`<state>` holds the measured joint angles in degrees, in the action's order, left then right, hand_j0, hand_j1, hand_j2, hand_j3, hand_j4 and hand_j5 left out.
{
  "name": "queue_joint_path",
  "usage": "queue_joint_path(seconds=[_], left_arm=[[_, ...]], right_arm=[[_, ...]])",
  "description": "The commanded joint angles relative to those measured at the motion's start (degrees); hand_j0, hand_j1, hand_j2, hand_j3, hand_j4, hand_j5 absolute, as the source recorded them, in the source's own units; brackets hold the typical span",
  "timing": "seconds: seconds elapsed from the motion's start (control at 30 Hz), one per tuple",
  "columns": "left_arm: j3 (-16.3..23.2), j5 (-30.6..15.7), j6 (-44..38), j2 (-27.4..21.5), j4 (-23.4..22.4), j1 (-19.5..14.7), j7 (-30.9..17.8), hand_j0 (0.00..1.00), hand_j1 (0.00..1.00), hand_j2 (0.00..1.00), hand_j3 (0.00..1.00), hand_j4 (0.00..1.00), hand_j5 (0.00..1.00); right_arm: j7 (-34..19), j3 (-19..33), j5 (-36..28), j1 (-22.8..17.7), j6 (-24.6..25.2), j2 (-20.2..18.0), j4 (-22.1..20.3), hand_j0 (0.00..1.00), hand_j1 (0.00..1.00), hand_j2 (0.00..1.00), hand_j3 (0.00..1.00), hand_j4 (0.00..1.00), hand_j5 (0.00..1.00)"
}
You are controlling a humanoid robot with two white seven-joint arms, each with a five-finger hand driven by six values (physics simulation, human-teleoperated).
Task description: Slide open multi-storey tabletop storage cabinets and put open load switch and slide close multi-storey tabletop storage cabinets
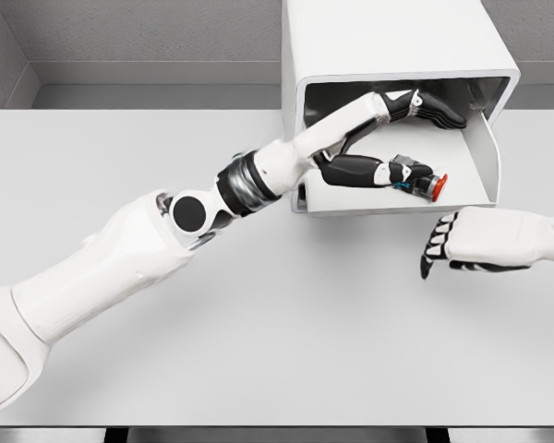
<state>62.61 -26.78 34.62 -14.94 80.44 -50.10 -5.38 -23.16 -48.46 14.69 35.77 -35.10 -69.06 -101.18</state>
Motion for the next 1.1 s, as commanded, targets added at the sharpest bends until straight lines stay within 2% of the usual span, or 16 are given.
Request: queue_joint_path(seconds=[0.0, 0.13, 0.3, 0.4, 0.47, 0.53, 0.67, 0.77, 0.9, 0.97, 1.03, 1.07], left_arm=[[0.2, 2.3, 0.4, -3.1, 2.5, 0.0, 0.0, 0.65, 0.65, 0.65, 0.65, 0.65, 0.65], [0.3, 4.4, 0.4, -6.6, 7.6, 0.0, 0.0, 0.66, 0.66, 0.66, 0.66, 0.66, 0.66], [1.2, 4.4, 0.4, -13.9, 15.2, 0.5, 0.0, 0.67, 0.67, 0.67, 0.67, 0.67, 0.67], [0.8, 5.2, 0.4, -19.7, 19.3, 1.1, 0.1, 0.67, 0.67, 0.67, 0.67, 0.67, 0.67], [-0.8, 5.3, 0.4, -24.1, 21.5, 1.9, 0.1, 0.67, 0.67, 0.67, 0.67, 0.67, 0.67], [-4.3, 5.3, 0.4, -27.9, 22.0, 4.6, 0.1, 0.67, 0.67, 0.67, 0.67, 0.67, 0.67], [-10.3, 4.7, 0.4, -34.4, 22.1, 9.0, 0.1, 0.69, 0.69, 0.69, 0.69, 0.69, 0.69], [-16.3, 4.6, 0.4, -38.8, 22.1, 14.3, 0.1, 0.72, 0.72, 0.72, 0.72, 0.72, 0.72], [-17.9, 4.5, 0.4, -43.1, 21.2, 17.4, 0.1, 0.73, 0.73, 0.73, 0.73, 0.73, 0.73], [-20.3, 3.9, 0.4, -43.3, 20.8, 19.8, 0.2, 0.79, 0.79, 0.79, 0.79, 0.79, 0.79], [-20.3, 3.8, 0.4, -43.5, 20.4, 20.0, 0.2, 0.88, 0.88, 0.88, 0.88, 0.88, 0.88], [-20.3, 3.8, 0.4, -43.5, 20.4, 19.9, 0.2, 0.99, 0.99, 0.99, 0.99, 0.99, 0.99]], right_arm=[[-0.2, 0.8, 0.2, 0.0, 0.1, 1.0, 0.0, 0.56, 0.56, 0.56, 0.56, 0.56, 0.56], [-0.7, 0.9, 1.6, 0.1, 0.1, 3.0, 0.5, 0.56, 0.56, 0.56, 0.56, 0.56, 0.56], [-0.8, 1.2, 2.3, 0.3, 0.1, 4.3, 1.3, 0.56, 0.56, 0.56, 0.56, 0.56, 0.56], [-0.8, 3.4, 2.3, 0.3, 0.1, 4.6, 2.2, 0.56, 0.56, 0.56, 0.56, 0.56, 0.56], [-0.9, 3.5, 2.6, 0.4, 0.1, 6.0, 4.6, 0.56, 0.56, 0.56, 0.56, 0.56, 0.56], [-3.4, 3.7, 2.7, 0.4, 0.1, 7.9, 6.2, 0.56, 0.56, 0.56, 0.56, 0.56, 0.56], [-3.7, 5.1, 3.4, 0.6, 0.1, 10.4, 8.5, 0.56, 0.56, 0.56, 0.56, 0.56, 0.56], [-3.7, 5.1, 3.9, 2.2, 0.1, 12.4, 10.7, 0.57, 0.57, 0.57, 0.57, 0.57, 0.57], [-3.7, 5.1, 3.9, 3.3, 0.1, 13.9, 13.1, 0.57, 0.57, 0.57, 0.57, 0.57, 0.57], [-4.5, 5.1, 4.1, 4.0, 0.1, 15.3, 14.3, 0.57, 0.57, 0.57, 0.57, 0.57, 0.57], [-4.6, 5.1, 4.3, 4.1, 0.1, 16.7, 15.8, 0.57, 0.57, 0.57, 0.57, 0.57, 0.57], [-4.6, 5.0, 4.6, 5.2, 0.1, 17.4, 16.5, 0.57, 0.57, 0.57, 0.57, 0.57, 0.57]])
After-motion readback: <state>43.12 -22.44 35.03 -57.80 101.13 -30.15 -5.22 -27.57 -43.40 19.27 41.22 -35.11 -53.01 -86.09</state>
